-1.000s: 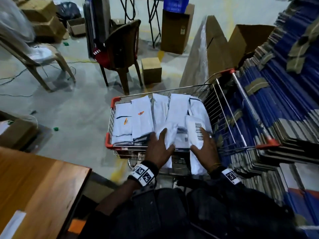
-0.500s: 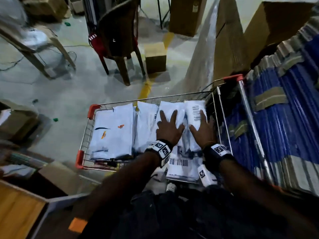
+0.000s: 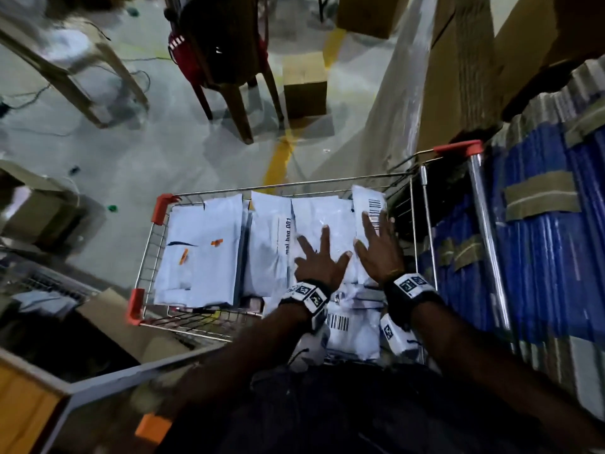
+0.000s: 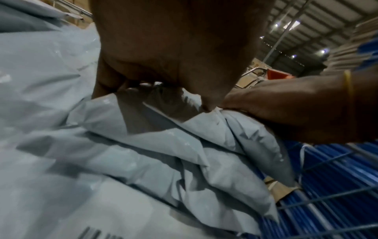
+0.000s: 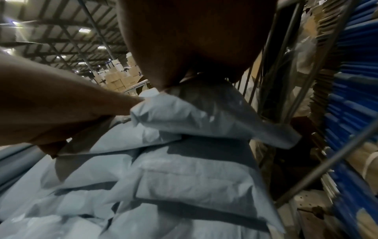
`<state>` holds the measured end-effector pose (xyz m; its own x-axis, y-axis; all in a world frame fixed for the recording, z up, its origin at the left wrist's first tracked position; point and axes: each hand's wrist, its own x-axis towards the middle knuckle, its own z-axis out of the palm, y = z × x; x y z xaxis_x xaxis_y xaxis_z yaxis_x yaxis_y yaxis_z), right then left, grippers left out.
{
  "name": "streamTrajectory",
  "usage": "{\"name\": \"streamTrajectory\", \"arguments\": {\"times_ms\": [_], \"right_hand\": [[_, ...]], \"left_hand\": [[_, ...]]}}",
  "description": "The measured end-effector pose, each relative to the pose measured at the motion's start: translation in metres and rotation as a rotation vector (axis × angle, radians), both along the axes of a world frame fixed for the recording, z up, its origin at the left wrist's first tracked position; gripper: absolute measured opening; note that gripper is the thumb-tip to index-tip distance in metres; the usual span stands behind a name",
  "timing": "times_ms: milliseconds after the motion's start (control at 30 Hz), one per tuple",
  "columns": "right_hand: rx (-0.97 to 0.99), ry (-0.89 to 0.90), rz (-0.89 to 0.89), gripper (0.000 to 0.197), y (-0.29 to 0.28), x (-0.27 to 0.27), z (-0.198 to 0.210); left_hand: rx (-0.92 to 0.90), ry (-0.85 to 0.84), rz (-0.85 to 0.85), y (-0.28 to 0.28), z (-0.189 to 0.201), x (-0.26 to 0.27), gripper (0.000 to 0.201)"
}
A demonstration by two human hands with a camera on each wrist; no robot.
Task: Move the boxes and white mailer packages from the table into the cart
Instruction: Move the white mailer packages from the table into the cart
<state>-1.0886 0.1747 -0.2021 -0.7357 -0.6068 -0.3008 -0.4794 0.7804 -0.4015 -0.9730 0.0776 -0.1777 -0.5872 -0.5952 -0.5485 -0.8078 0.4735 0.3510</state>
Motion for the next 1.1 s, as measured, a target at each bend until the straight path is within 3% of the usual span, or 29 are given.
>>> {"name": "streamTrajectory", "arguments": {"times_ms": [133,233,333,500,667,767,933,1100], "right_hand": [[0.093,-0.091,0.06,0.073,-0.002,0.001,0.002],[0.038,-0.072,0.009,0.077,-0.004,0.003,0.013],[0.02,0.018,0.016,0.09,-0.011,0.004,0.019],[0.149,0.012,0.089,0.099,-0.02,0.012,-0.001],[0.202,-0.002,0.089,0.099,-0.025,0.008,-0.019],[0.244,0.005,0.085,0.101,-0.029,0.008,-0.024],[0.272,-0.116,0.078,0.103,-0.036,0.004,-0.009],[0.121,-0.015,0.124,0.106,-0.045,0.015,0.015]], "left_hand": [[-0.04,-0.073,-0.086,-0.01,0.007,0.0,0.085],[-0.278,-0.026,-0.187,-0.034,0.021,0.014,0.087],[-0.432,0.035,-0.125,-0.075,0.021,0.032,0.092],[-0.252,-0.078,-0.101,-0.119,-0.011,0.046,0.094],[-0.257,-0.142,-0.159,-0.119,-0.038,0.034,0.104],[-0.251,-0.151,-0.177,-0.123,-0.057,0.037,0.097],[-0.21,-0.15,-0.124,-0.119,-0.029,0.031,0.088],[-0.262,-0.112,0.016,-0.126,0.012,0.065,0.087]]}}
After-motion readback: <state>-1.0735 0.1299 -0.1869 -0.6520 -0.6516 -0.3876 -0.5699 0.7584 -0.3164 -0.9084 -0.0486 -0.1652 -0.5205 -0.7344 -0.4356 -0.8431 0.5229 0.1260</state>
